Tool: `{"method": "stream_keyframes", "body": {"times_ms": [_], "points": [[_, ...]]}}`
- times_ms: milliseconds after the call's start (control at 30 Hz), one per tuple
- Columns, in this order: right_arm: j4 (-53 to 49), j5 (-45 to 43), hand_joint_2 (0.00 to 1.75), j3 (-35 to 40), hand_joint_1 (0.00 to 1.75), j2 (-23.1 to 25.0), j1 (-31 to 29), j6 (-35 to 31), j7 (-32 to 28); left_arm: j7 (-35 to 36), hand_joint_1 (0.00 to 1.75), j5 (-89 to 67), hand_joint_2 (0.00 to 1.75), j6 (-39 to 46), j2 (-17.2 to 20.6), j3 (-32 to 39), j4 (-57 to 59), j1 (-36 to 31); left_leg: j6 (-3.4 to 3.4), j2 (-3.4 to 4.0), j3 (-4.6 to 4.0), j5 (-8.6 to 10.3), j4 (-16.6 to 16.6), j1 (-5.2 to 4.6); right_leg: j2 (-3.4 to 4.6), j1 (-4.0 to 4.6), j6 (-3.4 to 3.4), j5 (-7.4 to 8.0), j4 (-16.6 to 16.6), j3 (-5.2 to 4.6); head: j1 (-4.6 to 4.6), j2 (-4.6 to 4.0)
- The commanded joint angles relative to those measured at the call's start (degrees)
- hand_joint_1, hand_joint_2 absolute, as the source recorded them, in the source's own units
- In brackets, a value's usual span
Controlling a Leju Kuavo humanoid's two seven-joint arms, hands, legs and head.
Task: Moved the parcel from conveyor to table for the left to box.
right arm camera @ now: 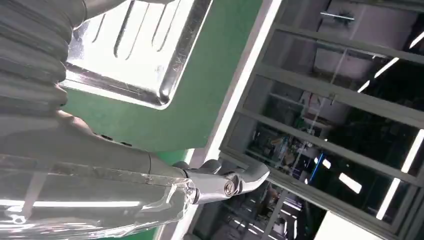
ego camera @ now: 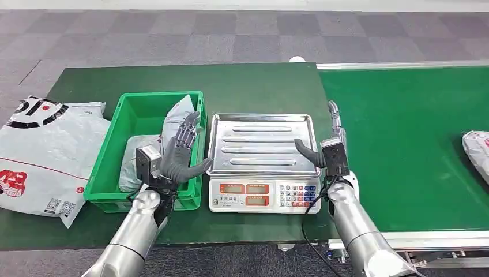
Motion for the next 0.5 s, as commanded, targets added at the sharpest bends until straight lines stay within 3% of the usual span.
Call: {"method": "stream_keyframes", "body": {"times_ms": [33,500], "points": [[3.8,-0.3,1.75,2.8,0.0,-1.3,-2.7,-0.2,0.3,0.2,0.0,0.0,1.75,-0.3,0.8,1.0,3.1,-2.2,-0.02,0.09,0.3,0.0,-0.2,0.07,0.07,0.09,-0.1,0.04,-0.3,0.31,0.0,0.0],[3.6,-0.3,1.75,2.8,0.0,-1.2,-2.6,-0.3,0.3,0.2,0.0,-0.1,1.75,-0.4,0.8,1.1,3.0,-2.1,-0.02,0.09,0.36,0.0,-0.3,0.08,0.07,0.1,-0.12,0.04,-0.3,0.37,0.0,0.0]]}}
